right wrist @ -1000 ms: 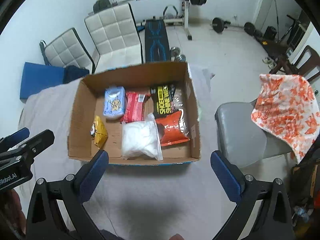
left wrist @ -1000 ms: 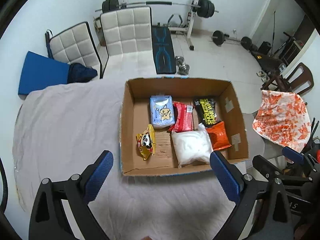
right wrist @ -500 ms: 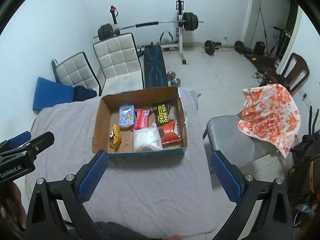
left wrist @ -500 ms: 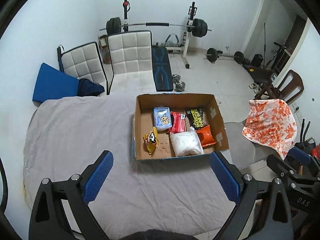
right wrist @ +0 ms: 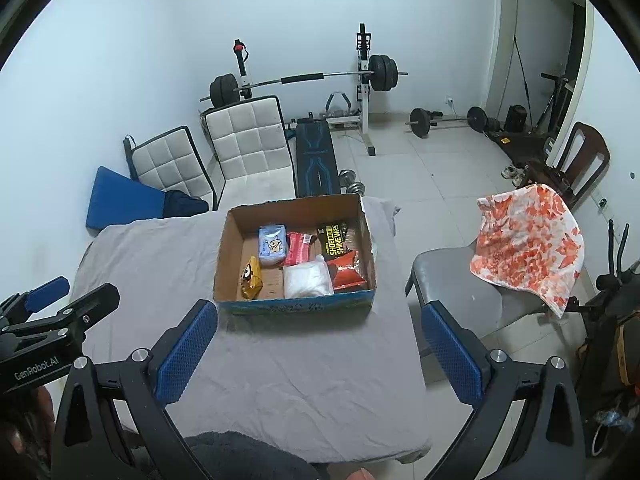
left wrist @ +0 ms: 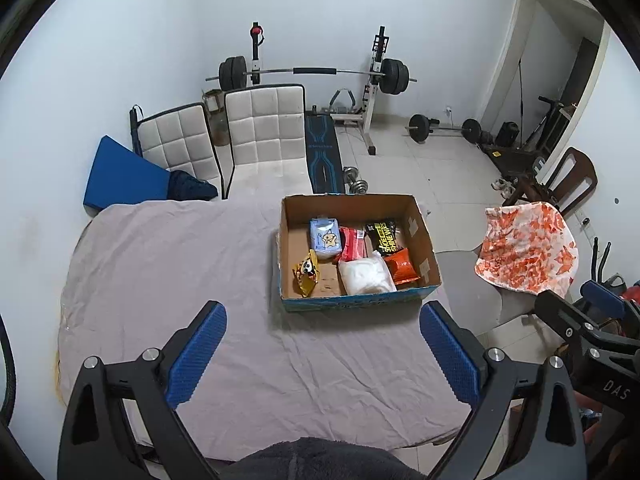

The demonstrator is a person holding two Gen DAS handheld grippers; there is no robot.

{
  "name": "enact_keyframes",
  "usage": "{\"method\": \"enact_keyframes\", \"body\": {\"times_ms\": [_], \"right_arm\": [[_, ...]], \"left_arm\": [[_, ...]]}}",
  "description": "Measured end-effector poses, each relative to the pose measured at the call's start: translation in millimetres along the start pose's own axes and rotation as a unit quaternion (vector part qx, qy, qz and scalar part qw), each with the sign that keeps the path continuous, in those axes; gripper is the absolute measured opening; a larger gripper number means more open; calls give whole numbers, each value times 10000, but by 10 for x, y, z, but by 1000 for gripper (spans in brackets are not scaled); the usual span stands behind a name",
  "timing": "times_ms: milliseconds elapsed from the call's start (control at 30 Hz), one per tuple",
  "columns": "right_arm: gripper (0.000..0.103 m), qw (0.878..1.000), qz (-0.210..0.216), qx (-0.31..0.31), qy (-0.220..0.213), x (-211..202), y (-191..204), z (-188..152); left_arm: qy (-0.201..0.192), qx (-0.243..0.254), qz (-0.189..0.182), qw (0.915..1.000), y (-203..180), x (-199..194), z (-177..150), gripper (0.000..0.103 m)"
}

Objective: Organize soft objects

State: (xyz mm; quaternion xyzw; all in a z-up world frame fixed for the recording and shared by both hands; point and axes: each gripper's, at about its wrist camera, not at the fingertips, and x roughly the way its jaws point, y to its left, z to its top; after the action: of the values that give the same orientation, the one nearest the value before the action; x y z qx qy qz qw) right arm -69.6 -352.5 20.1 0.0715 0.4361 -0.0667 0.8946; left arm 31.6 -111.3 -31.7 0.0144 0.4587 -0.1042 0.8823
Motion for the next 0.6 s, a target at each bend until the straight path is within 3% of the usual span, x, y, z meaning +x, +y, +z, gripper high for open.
{"method": "enact_keyframes", "body": {"times_ms": [367, 600], "right_arm": [[103, 10000, 37, -59, -1, -212, 101, -103], [103, 10000, 1, -74, 23, -204, 126, -119]], "left_arm": [[-164, -85, -149, 9997, 54, -135, -109, 103], [-205, -166, -44, 9996, 79, -160, -140, 103]]}}
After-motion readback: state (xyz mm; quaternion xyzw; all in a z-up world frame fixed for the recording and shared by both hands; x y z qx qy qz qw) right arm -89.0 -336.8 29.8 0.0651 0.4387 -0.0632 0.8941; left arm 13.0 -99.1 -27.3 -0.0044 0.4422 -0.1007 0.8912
